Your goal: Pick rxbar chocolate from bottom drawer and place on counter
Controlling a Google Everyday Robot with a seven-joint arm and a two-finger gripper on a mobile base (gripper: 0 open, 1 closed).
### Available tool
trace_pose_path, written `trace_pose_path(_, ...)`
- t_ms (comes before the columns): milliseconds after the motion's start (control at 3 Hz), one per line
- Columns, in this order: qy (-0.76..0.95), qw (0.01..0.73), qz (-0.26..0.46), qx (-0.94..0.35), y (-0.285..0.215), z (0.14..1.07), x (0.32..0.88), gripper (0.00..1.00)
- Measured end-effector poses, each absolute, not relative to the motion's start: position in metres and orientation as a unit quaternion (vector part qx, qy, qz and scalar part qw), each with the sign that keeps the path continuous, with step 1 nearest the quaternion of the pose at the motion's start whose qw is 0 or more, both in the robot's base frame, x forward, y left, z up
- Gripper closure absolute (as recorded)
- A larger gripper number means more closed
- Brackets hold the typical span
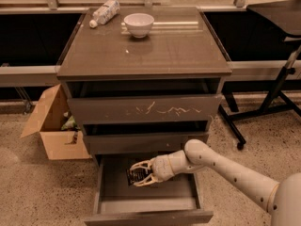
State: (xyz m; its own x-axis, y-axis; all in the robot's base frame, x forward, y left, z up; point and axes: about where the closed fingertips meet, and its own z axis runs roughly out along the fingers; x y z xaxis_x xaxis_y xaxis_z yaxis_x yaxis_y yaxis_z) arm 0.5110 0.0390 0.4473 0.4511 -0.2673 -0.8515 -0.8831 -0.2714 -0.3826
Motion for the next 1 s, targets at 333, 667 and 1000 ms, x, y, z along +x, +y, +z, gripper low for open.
trace_pose_path(333, 0.385, 0.484, 0.342, -0.708, 0.026, 0.501, 0.506, 1.0)
trace_pose_path(667, 0.33, 0.471, 0.372, -0.729, 0.009, 0.459, 0.499, 1.0)
trace_pose_path(1000, 0.323, 0.432, 0.488, -0.686, 0.023, 0.375, 0.486, 1.0)
